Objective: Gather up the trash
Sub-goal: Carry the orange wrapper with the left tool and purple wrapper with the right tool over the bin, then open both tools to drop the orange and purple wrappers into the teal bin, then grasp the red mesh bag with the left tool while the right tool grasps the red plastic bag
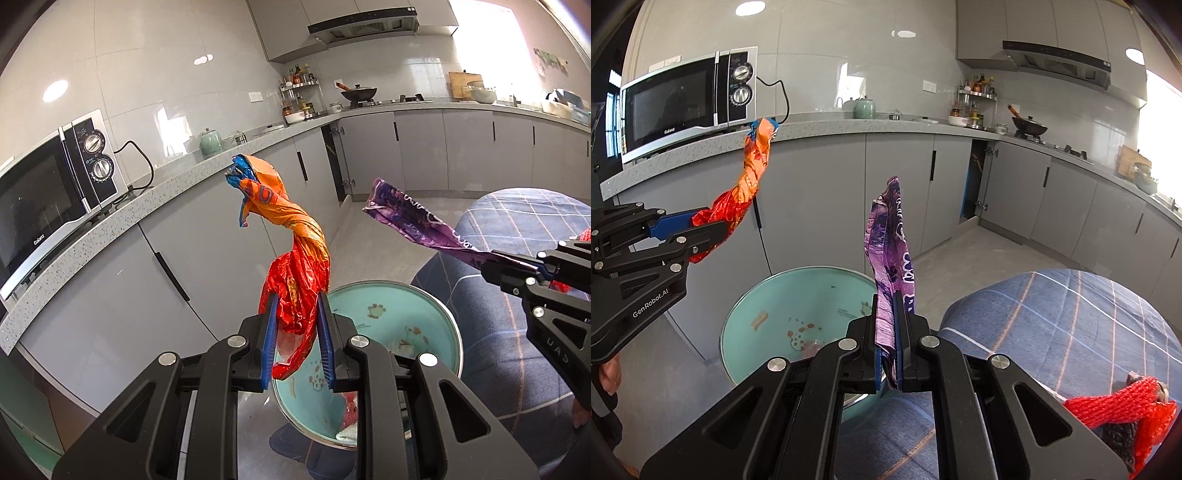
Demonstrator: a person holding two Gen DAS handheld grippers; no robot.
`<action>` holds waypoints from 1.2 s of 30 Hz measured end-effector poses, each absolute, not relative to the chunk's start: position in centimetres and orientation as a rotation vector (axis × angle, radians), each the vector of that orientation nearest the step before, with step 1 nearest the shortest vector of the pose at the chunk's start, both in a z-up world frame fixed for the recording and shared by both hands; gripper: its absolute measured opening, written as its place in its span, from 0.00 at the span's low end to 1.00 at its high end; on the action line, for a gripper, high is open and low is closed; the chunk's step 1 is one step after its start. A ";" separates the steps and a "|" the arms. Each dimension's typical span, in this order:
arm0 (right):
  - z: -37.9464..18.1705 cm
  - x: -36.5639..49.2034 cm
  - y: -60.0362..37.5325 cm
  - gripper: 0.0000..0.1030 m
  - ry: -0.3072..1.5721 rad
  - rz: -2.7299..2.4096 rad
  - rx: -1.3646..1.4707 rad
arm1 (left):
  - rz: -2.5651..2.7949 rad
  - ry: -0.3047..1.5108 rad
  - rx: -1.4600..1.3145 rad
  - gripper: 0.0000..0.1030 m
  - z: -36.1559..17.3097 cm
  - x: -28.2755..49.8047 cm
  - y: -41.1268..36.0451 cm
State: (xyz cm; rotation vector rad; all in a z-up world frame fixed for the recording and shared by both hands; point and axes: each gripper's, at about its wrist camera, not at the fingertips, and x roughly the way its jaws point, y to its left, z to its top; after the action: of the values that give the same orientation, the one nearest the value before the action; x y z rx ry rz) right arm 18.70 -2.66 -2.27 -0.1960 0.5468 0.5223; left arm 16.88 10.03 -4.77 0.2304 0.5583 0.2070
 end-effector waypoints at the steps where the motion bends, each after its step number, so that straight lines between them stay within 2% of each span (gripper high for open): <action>1: -2.4 18.7 -2.6 0.06 0.550 0.525 -0.198 | 0.206 0.559 0.229 0.21 -4.7 17.0 10.1; 4: -2.8 18.9 -2.1 0.07 0.564 0.537 -0.212 | 0.207 0.562 0.228 0.24 -4.8 17.0 10.0; 5: -2.9 18.8 -2.1 0.10 0.561 0.538 -0.215 | 0.203 0.566 0.228 0.26 -4.8 17.1 10.0; 7: -3.2 18.9 -2.1 0.28 0.565 0.543 -0.219 | 0.198 0.571 0.233 0.31 -5.0 17.2 9.9; 8: -3.3 18.9 -2.1 0.33 0.567 0.541 -0.216 | 0.197 0.572 0.236 0.33 -5.1 17.2 9.9; 11: -3.5 19.0 -2.3 0.38 0.575 0.530 -0.209 | 0.198 0.575 0.243 0.42 -5.4 17.2 9.7; 13: -3.6 19.0 -2.5 0.38 0.577 0.526 -0.205 | 0.201 0.575 0.244 0.47 -5.5 17.2 9.8; 17: -3.5 18.9 -3.1 0.42 0.578 0.514 -0.198 | 0.205 0.575 0.241 0.49 -5.5 17.1 9.7; 19: -3.5 18.8 -3.4 0.44 0.575 0.509 -0.194 | 0.205 0.574 0.242 0.54 -5.5 17.2 9.7; 23: -3.5 18.5 -3.7 0.46 0.575 0.499 -0.193 | 0.205 0.570 0.241 0.57 -5.4 17.1 9.6; 27: -3.5 18.3 -4.3 0.48 0.574 0.484 -0.191 | 0.208 0.563 0.238 0.63 -5.4 17.0 9.4; 33: -3.3 17.9 -5.6 0.50 0.570 0.458 -0.176 | 0.194 0.565 0.243 0.65 -5.7 17.0 8.8; 36: -3.0 17.3 -6.5 0.53 0.561 0.436 -0.175 | 0.187 0.560 0.237 0.69 -5.8 16.9 8.3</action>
State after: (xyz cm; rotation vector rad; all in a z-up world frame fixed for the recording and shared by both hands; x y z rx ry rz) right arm 17.31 -6.54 -2.97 -0.1751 0.5609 0.4357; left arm 16.89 8.33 -5.84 0.2372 0.5595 0.1867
